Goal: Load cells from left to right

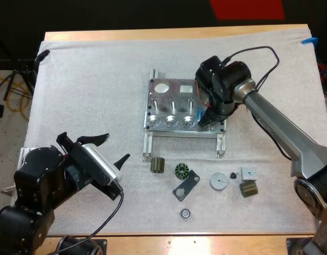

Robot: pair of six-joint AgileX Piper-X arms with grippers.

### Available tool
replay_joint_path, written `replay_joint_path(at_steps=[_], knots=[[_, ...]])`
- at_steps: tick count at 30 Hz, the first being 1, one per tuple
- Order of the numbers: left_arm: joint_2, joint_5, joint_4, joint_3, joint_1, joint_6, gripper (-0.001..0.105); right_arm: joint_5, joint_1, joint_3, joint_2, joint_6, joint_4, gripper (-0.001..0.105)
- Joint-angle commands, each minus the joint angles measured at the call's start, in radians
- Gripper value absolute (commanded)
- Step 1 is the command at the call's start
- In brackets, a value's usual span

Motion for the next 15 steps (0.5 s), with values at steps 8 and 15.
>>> replay_joint_path(at_steps=[8, 15], knots=[[-0.003, 0.007, -0.011, 0.001, 0.001, -0.013, 0.059, 0.005, -0.003, 0.012, 0.008, -0.005, -0.009, 0.000], [-0.003, 0.007, -0.011, 0.001, 0.001, -0.013, 0.059, 0.059, -0.003, 0.013, 0.008, 0.000, -0.005, 0.000]])
